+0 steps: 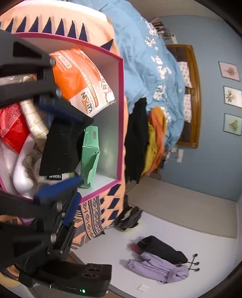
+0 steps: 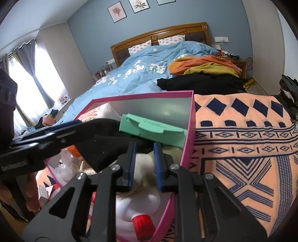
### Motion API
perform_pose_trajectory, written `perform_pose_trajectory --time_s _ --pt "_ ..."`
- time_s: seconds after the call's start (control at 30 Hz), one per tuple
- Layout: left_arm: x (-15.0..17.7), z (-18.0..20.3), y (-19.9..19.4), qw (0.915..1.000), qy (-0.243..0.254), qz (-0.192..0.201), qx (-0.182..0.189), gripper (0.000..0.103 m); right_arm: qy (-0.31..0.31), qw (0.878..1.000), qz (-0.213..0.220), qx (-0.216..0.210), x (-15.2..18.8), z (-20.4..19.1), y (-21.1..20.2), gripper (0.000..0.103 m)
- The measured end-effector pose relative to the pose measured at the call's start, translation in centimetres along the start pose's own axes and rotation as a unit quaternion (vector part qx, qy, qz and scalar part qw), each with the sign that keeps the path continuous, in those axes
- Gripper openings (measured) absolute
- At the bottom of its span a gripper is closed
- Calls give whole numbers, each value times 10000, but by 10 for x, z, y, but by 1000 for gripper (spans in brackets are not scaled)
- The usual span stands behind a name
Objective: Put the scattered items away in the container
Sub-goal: 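Lower the mint-green box into the magenta box and open both grippers, then withdraw both grippers from the box toward the pink teddy bear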
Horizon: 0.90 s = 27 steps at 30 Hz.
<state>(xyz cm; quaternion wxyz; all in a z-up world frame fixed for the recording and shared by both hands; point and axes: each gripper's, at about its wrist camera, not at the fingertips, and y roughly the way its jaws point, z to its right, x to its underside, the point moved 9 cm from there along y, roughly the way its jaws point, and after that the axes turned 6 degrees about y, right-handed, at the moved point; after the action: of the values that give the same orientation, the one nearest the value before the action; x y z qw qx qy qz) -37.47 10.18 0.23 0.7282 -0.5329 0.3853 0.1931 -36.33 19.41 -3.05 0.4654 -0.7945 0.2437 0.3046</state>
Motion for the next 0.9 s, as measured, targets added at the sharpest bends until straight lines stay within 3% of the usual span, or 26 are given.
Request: perform_pose_trajectory --time_s 0.07,0.17,0.3,0.37,0.57,0.9 --pt "2 0 -5 10000 -56 72 27 80 -47 10000 43 4 4 -2 -3 46" --pt "9 1 -11 9999 -65 122 -40 86 -95 9999 133 -22 9 -7 -10 59" --pt "19 -1 -25 9991 -26 304 -291 103 -180 9995 264 -74 17 -15 -19 77" --pt "25 -4 -33 9980 17 419 -472 103 -273 9991 322 -78 21 -20 -23 85" --pt "48 -19 -52 9965 -107 415 -716 103 -588 9972 452 -20 34 -33 -36 95" --pt "77 -35 -87 9946 -246 557 -837 103 -772 9955 539 -127 57 -45 -53 99"
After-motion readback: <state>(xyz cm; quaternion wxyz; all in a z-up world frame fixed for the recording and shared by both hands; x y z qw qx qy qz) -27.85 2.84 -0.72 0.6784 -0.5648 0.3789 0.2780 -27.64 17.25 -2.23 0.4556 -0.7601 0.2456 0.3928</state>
